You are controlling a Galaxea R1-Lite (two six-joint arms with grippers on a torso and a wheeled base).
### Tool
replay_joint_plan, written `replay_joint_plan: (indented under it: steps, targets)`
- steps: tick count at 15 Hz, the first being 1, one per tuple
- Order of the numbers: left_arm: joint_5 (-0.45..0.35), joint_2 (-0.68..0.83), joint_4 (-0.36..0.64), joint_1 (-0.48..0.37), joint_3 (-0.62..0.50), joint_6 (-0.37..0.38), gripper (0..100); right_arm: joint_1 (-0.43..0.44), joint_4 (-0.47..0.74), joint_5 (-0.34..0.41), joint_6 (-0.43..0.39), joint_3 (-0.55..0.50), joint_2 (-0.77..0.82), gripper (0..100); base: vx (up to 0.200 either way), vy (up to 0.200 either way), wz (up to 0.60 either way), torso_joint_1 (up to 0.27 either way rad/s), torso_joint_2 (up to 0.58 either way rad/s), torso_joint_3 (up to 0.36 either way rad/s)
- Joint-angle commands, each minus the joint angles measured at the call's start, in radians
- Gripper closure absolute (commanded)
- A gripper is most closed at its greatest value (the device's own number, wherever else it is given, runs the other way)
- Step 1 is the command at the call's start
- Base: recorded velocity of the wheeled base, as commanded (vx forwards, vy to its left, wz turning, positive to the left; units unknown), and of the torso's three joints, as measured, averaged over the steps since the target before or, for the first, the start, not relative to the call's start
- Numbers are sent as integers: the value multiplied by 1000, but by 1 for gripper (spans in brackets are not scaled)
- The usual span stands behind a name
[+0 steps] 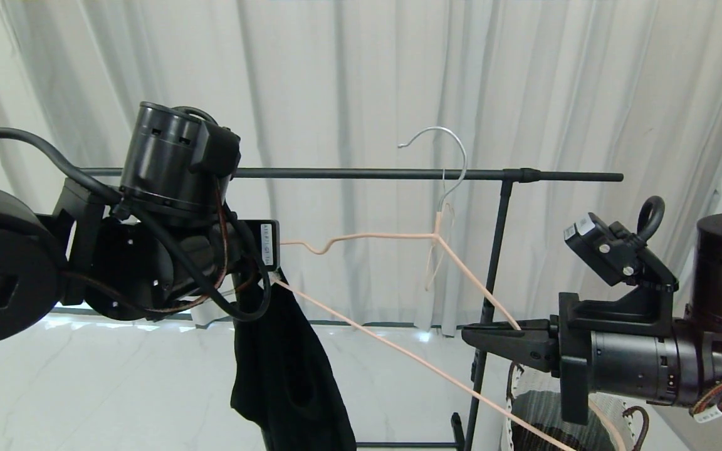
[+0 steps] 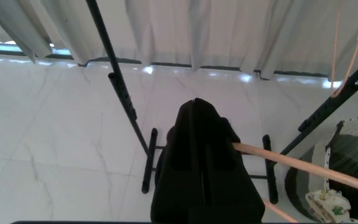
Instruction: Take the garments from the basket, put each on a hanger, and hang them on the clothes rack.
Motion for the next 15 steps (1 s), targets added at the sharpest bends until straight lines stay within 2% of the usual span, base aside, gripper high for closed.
replay_joint_plan:
  steps: [1,4,7,10,15]
  targets:
    - [5,-4,0,-3,-10,-6,100,15,-5,4,4,-3,6,100,0,0,0,0,0,0]
    - [5,-4,0,-35,-19,-12,100,60,-5,0,6,-6,15,100,0,0,0,0,0,0]
    - [3,-12,0,-72,-19,-12,100,63,-5,-4,6,-23,40,100,0,0,0,0,0,0]
    - [5,-12,0,-109,-32,-34,100,63,-7,-56,13,-29,74,100,0,0,0,0,0,0]
    - [5,-11,0,-183,-101,-60,100,66,-62,-59,26,-38,120,100,0,0,0,0,0,0]
